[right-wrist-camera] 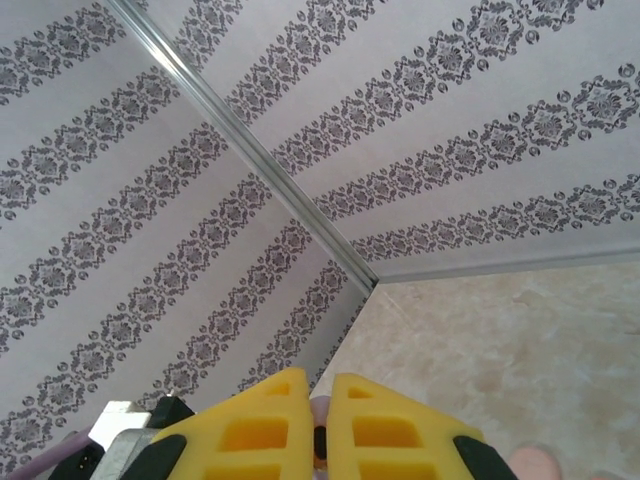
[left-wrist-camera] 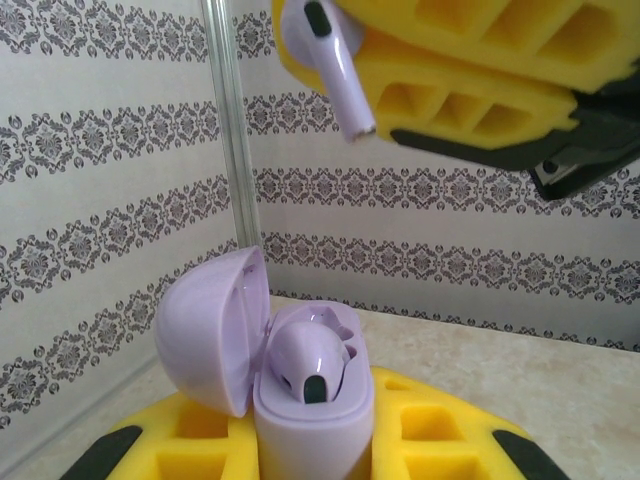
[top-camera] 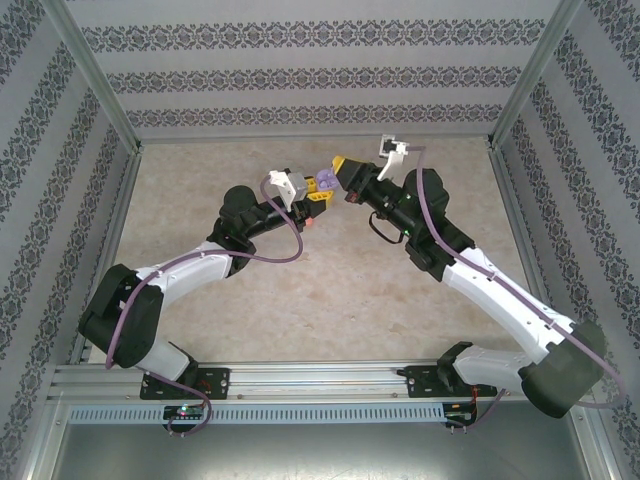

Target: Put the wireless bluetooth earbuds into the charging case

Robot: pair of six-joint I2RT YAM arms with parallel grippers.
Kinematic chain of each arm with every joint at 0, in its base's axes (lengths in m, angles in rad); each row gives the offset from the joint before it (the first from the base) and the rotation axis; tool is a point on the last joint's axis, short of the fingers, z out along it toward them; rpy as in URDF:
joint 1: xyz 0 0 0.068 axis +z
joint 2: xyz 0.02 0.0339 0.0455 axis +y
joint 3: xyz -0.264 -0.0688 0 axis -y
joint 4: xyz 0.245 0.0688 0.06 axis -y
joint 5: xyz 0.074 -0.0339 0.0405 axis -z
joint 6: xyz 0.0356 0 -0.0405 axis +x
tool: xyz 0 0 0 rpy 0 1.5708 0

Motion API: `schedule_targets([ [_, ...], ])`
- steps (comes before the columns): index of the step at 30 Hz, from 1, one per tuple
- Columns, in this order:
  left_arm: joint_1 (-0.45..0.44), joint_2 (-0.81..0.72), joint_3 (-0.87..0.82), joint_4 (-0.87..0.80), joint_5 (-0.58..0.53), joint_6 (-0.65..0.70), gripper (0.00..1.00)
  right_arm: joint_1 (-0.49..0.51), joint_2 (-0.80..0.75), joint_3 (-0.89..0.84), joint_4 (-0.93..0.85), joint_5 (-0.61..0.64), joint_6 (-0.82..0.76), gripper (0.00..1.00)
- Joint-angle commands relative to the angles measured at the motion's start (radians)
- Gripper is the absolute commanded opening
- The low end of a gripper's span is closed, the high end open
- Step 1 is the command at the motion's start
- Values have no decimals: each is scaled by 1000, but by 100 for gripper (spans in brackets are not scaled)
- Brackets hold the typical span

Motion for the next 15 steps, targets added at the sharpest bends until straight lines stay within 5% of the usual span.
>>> schedule_targets([
  [1,-1,5,35,65,15,-18,0,8,8,-28,73,-15,15,9],
  [15,0,-4,31,70,8,-19,0,5,19,-82,75,-4,27,7],
])
